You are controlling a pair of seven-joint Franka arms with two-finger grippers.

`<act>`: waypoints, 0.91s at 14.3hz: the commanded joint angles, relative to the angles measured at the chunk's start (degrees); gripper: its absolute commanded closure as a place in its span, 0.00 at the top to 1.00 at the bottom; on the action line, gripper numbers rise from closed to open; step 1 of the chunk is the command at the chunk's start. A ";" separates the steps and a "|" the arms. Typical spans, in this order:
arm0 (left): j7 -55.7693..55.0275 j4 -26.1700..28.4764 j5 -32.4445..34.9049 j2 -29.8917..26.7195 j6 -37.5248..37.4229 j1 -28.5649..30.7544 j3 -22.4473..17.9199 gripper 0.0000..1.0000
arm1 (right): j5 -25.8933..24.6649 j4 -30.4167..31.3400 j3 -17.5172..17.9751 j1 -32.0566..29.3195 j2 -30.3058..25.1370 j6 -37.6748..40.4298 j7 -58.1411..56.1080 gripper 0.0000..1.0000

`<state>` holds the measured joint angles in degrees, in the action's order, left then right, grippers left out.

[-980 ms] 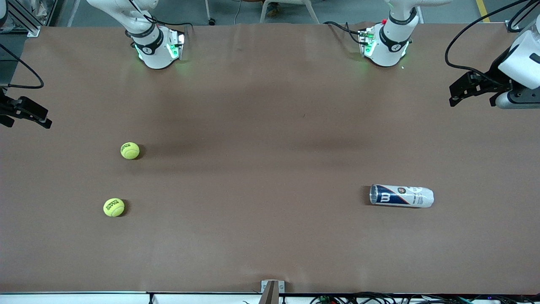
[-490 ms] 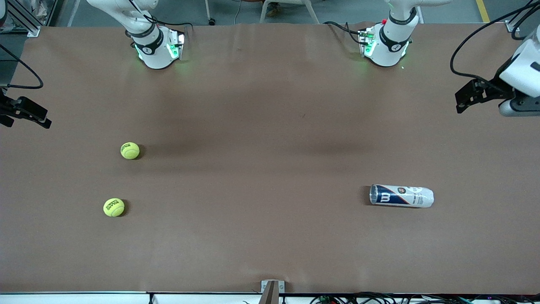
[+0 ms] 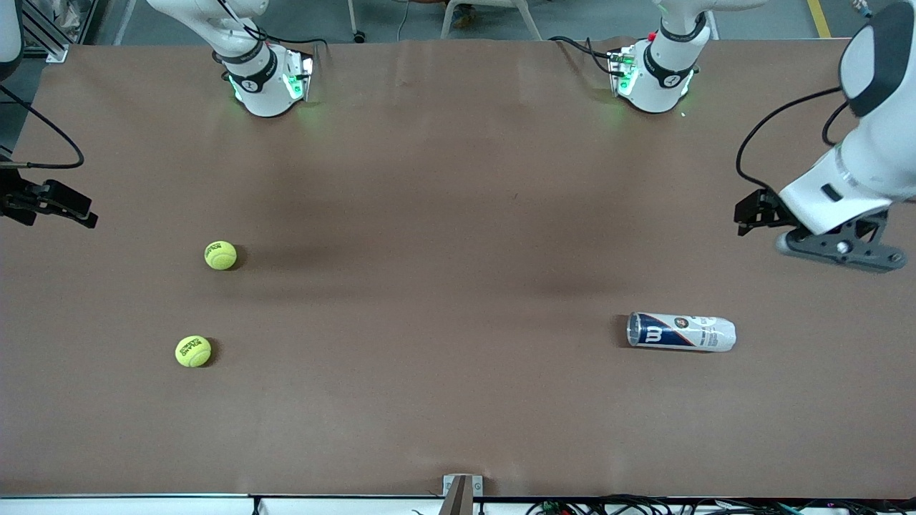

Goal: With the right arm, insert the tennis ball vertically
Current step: 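Grasp the lying Wilson can with the left gripper while the right gripper reaches out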

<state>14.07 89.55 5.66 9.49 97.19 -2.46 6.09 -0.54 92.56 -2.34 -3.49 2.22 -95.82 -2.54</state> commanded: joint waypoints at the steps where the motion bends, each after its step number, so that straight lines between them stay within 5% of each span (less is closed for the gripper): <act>1: 11.81 0.19 1.19 3.24 1.68 -0.18 0.15 1.00 | 0.98 0.17 0.40 -0.38 0.51 0.29 1.13 1.00; 6: 30.72 0.01 5.13 9.57 6.77 -0.44 0.15 1.00 | 0.27 -1.06 0.31 -1.08 3.67 7.92 0.26 1.00; 13: 44.27 -0.43 13.74 19.42 8.89 -5.97 0.15 1.00 | 0.98 -1.06 0.31 -1.26 5.60 8.55 -0.71 1.00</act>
<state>54.36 90.12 16.17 27.40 105.92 -6.77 6.41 -0.41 92.40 -2.79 -4.29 7.07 -88.22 -2.76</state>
